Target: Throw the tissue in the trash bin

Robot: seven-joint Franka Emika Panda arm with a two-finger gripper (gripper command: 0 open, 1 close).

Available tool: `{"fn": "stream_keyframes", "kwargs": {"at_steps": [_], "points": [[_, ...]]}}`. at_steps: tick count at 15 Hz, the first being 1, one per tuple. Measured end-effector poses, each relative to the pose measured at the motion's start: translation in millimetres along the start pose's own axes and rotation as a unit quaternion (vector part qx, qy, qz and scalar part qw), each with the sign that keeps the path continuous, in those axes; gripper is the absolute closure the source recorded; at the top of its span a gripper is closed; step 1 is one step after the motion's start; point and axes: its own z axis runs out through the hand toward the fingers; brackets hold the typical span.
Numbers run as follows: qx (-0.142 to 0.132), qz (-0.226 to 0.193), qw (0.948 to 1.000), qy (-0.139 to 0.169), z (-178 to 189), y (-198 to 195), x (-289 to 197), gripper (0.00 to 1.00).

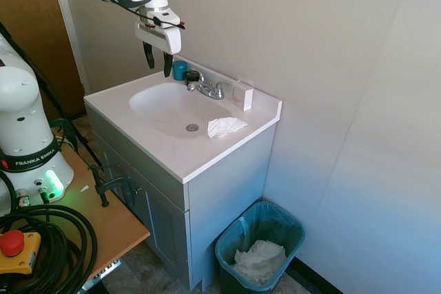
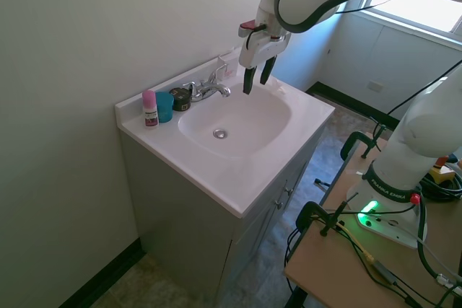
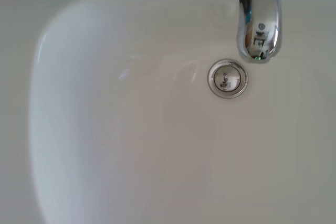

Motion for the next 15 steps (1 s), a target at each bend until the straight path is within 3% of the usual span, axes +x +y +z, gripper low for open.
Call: {"fn": "stream_keyframes", "kwargs": {"at_steps": [4, 7, 10, 15], "points": [[0.000, 0.010, 1.0000, 0.001, -2, 4, 9, 0.00], [0.021, 0.054, 0.9980, 0.026, -23, 25, 51, 0.00], [0.032, 0.110, 0.9924, 0.047, -32, 69, 103, 0.00], [0.003, 0.158, 0.9868, 0.037, 9, 122, 171, 0.00]]}}
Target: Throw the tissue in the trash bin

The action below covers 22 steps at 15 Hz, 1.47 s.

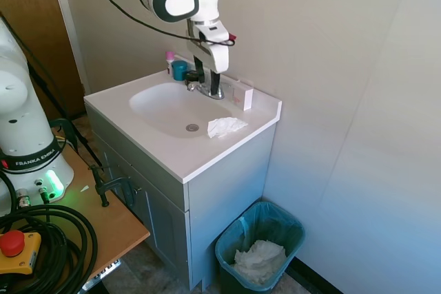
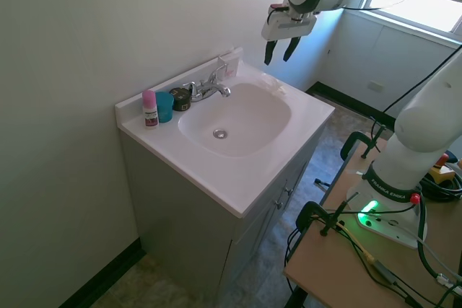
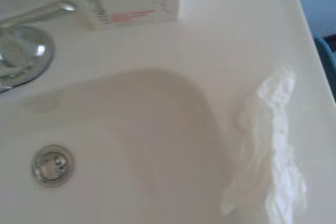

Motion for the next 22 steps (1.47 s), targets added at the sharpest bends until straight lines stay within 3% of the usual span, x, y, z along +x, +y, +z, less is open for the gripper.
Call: {"fn": "stream_keyframes", "kwargs": {"at_steps": [4, 10, 11, 22], "points": [[-0.040, 0.008, 0.9992, -0.002, 47, 7, 45, 0.00], [-0.082, -0.013, 0.9964, -0.016, 97, -8, 44, 0.00], [-0.087, -0.011, 0.9960, -0.016, 103, -6, 48, 1.00], [-0.095, -0.015, 0.9951, -0.023, 112, -12, 54, 1.00]]}}
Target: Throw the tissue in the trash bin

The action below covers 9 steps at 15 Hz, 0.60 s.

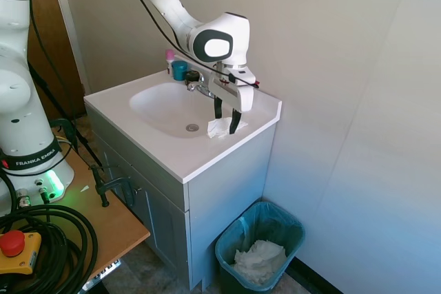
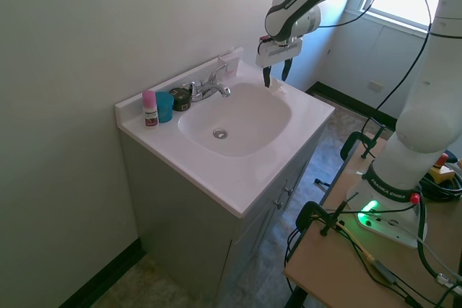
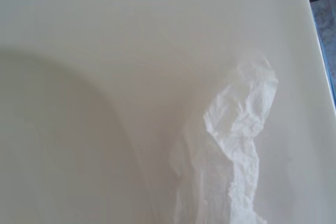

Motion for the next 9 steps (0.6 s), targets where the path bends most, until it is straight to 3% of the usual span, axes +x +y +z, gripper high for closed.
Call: {"fn": "stream_keyframes", "kwargs": {"at_steps": [9], "points": [[0.005, -0.004, 0.9998, -0.019, -3.7, -2.7, 0.9, 1.00]]}}
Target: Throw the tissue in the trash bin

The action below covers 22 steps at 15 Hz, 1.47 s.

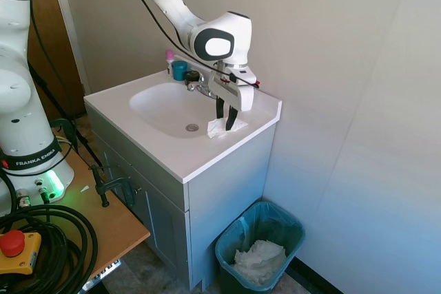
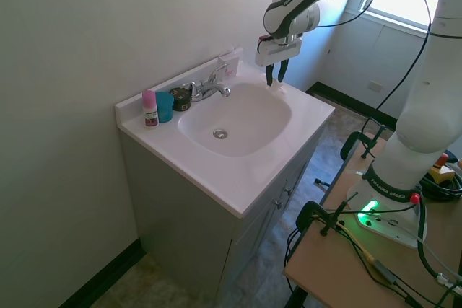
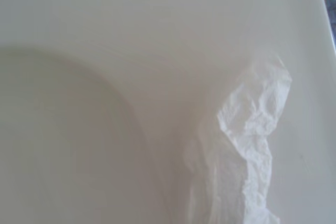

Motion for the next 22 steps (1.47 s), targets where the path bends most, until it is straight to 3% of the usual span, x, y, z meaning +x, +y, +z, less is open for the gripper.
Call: {"fn": "stream_keyframes", "kwargs": {"at_steps": [10, 13, 15, 18, 20, 22], "points": [[0.008, -0.004, 0.9999, -0.014, -3, -7, 1, 1.00], [0.052, 0.005, 0.9986, 0.003, -45, 2, 11, 1.00], [0.103, 0.043, 0.9936, 0.020, -91, 34, 31, 1.00], [0.156, 0.134, 0.9777, 0.042, -111, 106, 85, 1.00], [0.156, 0.191, 0.9680, 0.046, -86, 142, 123, 1.00], [0.132, 0.216, 0.9666, 0.039, -44, 151, 155, 1.00]]}}
